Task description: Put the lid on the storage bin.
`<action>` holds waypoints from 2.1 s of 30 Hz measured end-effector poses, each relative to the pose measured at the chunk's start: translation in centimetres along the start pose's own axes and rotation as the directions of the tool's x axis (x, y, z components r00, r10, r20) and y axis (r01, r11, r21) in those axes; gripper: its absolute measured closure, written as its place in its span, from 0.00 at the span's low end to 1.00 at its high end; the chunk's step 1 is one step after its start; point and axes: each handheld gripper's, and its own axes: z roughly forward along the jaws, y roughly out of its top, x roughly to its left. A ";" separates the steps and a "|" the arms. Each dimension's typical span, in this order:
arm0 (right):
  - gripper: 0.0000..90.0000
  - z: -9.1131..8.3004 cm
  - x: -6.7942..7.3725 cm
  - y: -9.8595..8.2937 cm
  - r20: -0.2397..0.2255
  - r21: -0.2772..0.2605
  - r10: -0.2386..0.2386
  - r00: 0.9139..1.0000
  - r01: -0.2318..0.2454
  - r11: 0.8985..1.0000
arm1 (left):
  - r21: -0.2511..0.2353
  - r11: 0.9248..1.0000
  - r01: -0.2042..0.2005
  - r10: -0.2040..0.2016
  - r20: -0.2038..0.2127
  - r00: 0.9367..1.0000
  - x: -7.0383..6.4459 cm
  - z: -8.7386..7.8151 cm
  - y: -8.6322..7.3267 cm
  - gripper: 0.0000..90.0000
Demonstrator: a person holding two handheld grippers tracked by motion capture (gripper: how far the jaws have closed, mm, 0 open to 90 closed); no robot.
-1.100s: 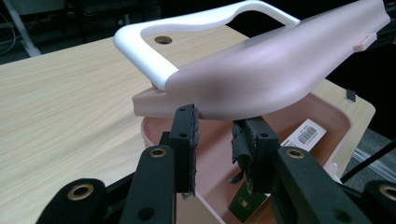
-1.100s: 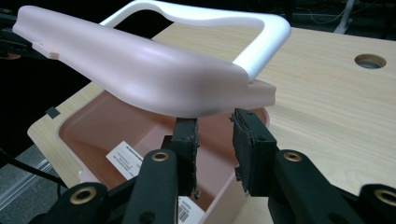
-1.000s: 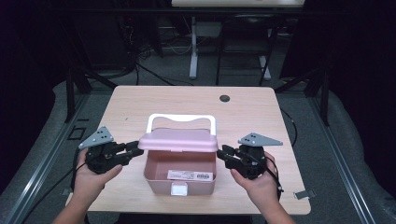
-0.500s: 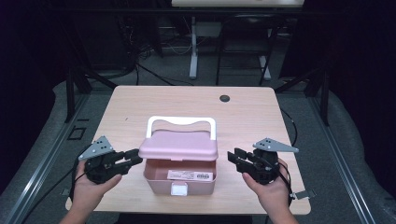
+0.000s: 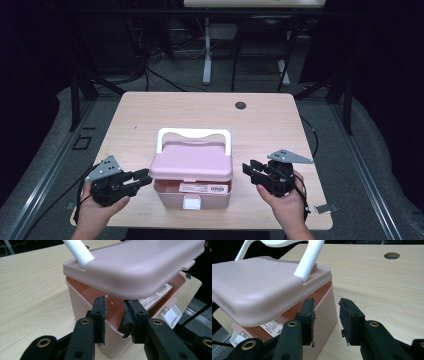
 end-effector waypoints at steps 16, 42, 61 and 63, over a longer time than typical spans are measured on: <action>0.72 0.7 -1.1 -1.1 0.023 0.008 0.044 0.999 -0.044 0.999 | 0.021 1.000 0.012 -0.012 0.016 1.000 -0.1 0.3 -1.7 0.84; 0.72 1.1 -2.6 -2.3 0.060 0.000 0.091 0.994 -0.091 0.996 | 0.039 0.995 0.088 -0.087 -0.034 0.996 2.1 0.6 -3.6 0.81; 0.65 2.4 -3.6 -3.9 0.123 0.000 0.075 0.990 -0.076 0.997 | 0.024 0.990 0.141 -0.137 -0.118 0.983 5.4 2.1 -3.8 0.71; 0.64 2.6 -3.7 -4.1 0.133 -0.006 0.071 0.989 -0.071 0.997 | 0.027 0.989 0.148 -0.143 -0.124 0.982 5.7 2.3 -3.9 0.70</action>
